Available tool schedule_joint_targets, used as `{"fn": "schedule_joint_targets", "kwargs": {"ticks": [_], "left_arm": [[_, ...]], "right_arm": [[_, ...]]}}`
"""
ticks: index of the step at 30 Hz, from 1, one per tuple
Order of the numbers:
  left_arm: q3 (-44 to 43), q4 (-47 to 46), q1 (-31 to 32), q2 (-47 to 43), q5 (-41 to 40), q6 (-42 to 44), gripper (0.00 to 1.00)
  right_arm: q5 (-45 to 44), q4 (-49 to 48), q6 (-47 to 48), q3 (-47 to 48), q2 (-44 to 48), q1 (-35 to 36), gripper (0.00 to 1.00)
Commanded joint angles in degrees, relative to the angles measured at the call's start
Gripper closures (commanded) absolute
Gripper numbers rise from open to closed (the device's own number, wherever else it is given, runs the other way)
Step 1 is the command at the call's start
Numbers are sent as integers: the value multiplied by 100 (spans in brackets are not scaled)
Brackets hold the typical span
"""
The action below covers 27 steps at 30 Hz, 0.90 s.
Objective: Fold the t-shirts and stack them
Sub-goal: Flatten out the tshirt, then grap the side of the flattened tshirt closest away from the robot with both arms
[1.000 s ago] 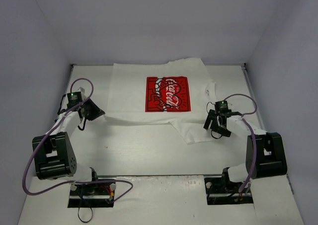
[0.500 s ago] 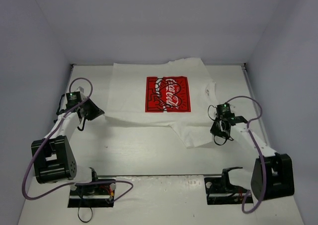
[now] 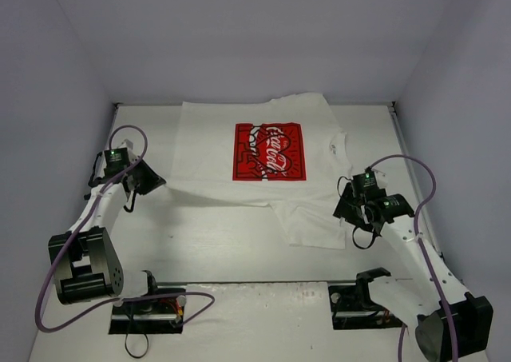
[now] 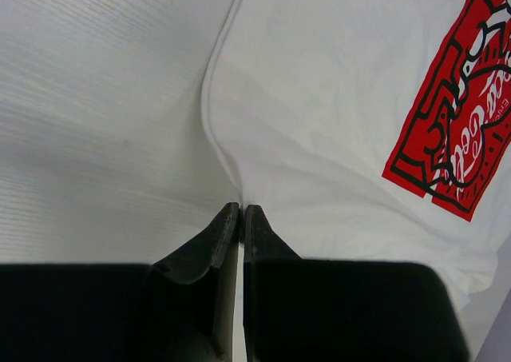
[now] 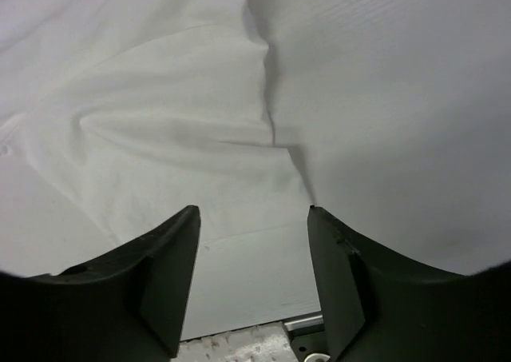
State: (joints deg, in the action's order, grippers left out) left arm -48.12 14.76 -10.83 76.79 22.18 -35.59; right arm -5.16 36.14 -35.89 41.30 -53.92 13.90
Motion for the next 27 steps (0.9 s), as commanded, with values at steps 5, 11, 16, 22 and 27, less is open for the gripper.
{"fn": "schedule_joint_targets", "kwargs": {"ticks": [5, 11, 16, 22, 27], "left_arm": [[-83, 34, 28, -278, -56, 191, 100], [-39, 96, 28, -322, -73, 236, 100], [16, 88, 28, -387, -50, 240, 100], [31, 78, 28, -305, -57, 245, 100], [-2, 92, 26, -264, -67, 271, 100]], "right_arm": [[98, -921, 674, 325, -1170, -252, 42], [255, -1540, 1291, 574, -2197, -491, 49], [324, -1723, 1677, 557, -2344, -1026, 53], [1060, -2115, 1900, 518, -2761, -1197, 55], [1523, -2621, 1993, 425, -2939, -1188, 57]]}}
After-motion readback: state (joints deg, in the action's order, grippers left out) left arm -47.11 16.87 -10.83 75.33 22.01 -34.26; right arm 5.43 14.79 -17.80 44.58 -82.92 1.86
